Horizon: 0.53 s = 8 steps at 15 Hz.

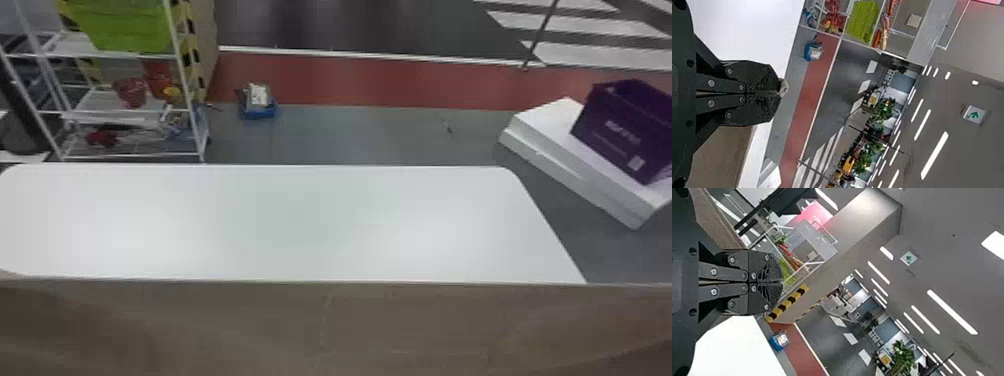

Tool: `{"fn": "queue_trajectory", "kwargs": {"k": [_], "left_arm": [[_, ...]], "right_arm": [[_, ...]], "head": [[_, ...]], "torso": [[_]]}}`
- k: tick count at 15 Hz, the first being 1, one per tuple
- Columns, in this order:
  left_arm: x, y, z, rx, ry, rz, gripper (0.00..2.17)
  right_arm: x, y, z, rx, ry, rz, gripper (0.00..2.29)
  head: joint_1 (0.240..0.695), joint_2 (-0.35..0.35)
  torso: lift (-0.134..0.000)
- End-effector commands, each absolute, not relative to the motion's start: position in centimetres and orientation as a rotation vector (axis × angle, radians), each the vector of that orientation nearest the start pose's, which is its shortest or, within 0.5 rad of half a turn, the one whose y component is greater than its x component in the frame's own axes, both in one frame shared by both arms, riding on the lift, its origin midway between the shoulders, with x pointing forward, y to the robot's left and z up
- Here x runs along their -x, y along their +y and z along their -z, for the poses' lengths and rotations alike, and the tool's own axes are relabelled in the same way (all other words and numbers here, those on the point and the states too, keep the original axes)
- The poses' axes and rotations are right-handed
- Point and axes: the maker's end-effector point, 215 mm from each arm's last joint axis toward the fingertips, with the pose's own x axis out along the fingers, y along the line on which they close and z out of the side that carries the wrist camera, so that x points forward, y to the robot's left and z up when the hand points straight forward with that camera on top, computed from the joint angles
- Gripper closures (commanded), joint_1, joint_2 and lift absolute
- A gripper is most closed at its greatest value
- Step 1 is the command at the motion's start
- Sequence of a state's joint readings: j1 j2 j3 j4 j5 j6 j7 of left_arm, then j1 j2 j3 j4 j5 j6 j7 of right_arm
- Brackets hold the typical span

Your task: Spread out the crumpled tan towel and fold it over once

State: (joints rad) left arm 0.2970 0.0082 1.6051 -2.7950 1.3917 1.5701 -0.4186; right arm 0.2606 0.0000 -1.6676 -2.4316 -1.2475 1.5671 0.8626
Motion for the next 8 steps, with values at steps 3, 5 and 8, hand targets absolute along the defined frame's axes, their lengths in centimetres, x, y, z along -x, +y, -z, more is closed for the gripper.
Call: {"fn": "queue_trajectory", "kwargs": {"k": [3, 5, 8], "left_arm": [[-27.4, 37.3, 16.2, 0.348, 0.29, 0.127, 1.35], [-28.9, 37.1, 18.1, 0.342, 0.337, 0.115, 1.35], [-31.4, 35.7, 20.9, 0.316, 0.41, 0.12, 1.35]], "right_arm": [[-28.3, -44.7, 19.2, -0.75, 0.098, -0.234, 1.77], [-32.4, -44.8, 21.8, -0.759, 0.13, -0.212, 1.77], [-38.1, -43.8, 24.6, -0.749, 0.154, -0.211, 1.77]], "head": [[0.695, -0.166], [0.695, -0.168], [0.695, -0.153]], "torso": [[-0.124], [-0.124], [-0.124]]}}
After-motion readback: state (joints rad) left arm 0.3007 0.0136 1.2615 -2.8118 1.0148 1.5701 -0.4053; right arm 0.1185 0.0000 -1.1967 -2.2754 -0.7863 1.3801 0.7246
